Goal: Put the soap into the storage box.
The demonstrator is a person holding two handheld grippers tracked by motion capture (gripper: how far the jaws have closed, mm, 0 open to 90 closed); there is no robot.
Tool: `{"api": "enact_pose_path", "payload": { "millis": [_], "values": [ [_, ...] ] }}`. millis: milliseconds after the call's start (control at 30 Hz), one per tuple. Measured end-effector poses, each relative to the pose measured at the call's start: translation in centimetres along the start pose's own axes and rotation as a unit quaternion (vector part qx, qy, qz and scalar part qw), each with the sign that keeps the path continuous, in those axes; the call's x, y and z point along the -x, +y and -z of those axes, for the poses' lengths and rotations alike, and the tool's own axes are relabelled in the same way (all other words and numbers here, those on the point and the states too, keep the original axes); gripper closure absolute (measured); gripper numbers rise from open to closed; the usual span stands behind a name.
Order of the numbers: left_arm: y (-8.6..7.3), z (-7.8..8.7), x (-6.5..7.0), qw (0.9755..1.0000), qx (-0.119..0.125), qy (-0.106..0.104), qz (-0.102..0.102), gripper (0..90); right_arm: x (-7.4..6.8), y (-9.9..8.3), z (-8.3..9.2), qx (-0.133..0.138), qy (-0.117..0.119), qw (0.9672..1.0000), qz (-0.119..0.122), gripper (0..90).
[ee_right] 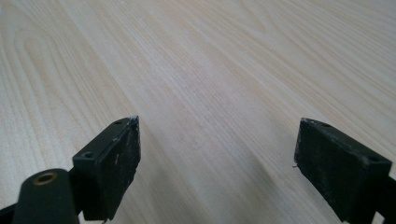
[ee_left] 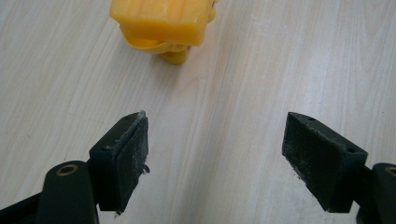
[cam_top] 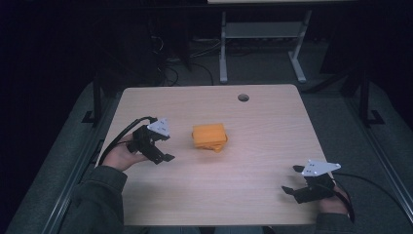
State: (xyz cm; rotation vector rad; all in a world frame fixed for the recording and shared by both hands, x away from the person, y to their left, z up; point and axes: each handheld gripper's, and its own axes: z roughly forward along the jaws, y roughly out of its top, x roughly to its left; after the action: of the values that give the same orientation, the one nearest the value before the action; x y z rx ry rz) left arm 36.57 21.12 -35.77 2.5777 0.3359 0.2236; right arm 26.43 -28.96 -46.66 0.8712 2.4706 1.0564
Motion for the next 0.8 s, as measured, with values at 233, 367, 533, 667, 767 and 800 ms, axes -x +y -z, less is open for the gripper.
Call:
{"api": "enact_pose_path", "payload": {
  "millis": [233,367,533,667,767,800],
  "values": [
    [-1.0,0.1,0.4,1.0,0.001,-0.004,0.009,22.2,0.0,0.0,0.0,0.003,0.0,1.0,-0.002,14.0],
    [-1.6,0.1,0.7,0.9999,-0.004,-0.006,0.012,22.2,0.0,0.0,0.0,0.002,-0.001,1.0,-0.003,14.0],
    [-2.1,-0.1,1.0,0.9998,0.0,-0.009,0.016,22.2,0.1,0.0,0.0,0.001,-0.002,1.0,-0.004,14.0],
    [-2.4,-0.1,1.2,0.9998,-0.002,-0.008,0.017,21.0,0.1,-0.1,0.0,0.001,-0.003,1.0,-0.003,14.0],
    [-2.9,0.0,1.5,0.9997,0.007,-0.004,0.021,20.7,0.0,0.0,-0.1,-0.001,-0.003,1.0,-0.005,14.0],
    [-2.9,0.0,1.5,0.9997,0.007,-0.004,0.021,20.5,0.0,0.0,-0.1,-0.001,-0.003,1.0,-0.005,14.0]
  ]
}}
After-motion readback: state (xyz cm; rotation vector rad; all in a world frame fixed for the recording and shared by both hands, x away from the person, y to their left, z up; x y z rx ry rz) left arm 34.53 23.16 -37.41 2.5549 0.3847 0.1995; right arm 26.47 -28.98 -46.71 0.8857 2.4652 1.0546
